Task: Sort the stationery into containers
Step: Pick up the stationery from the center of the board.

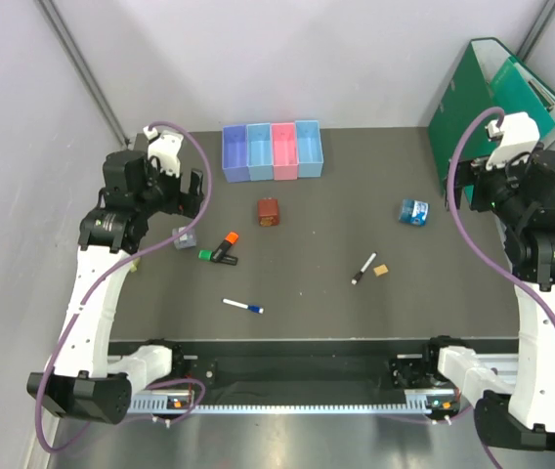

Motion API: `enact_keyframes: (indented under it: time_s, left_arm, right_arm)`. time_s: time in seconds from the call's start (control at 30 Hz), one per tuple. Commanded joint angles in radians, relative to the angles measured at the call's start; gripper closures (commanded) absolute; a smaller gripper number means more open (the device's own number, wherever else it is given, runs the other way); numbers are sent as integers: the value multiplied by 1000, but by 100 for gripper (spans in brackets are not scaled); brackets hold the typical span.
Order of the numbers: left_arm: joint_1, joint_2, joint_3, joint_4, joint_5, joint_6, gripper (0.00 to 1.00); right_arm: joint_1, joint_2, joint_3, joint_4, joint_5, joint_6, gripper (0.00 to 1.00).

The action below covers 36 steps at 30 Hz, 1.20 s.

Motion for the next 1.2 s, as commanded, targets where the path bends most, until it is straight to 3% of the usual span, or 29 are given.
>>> enact_keyframes:
  time_s: [0.0,0.7,0.93,1.17]
  left_arm:
    - [6,-28,20,8,8,-8,1]
    - [6,-27,3,14,14,-22,1]
    - [3,23,-22,2,31,-48,3]
    - [-106,103,-130,75,-28,-120,1]
  right_arm:
    - [-3,-15,53,16,-3,-3,0]
    - [-3,-40,39,31,-48,-27,0]
    - [-3,-89,-54,112,-3,-127,0]
    - [-3,-91,-128,128,52,-92,0]
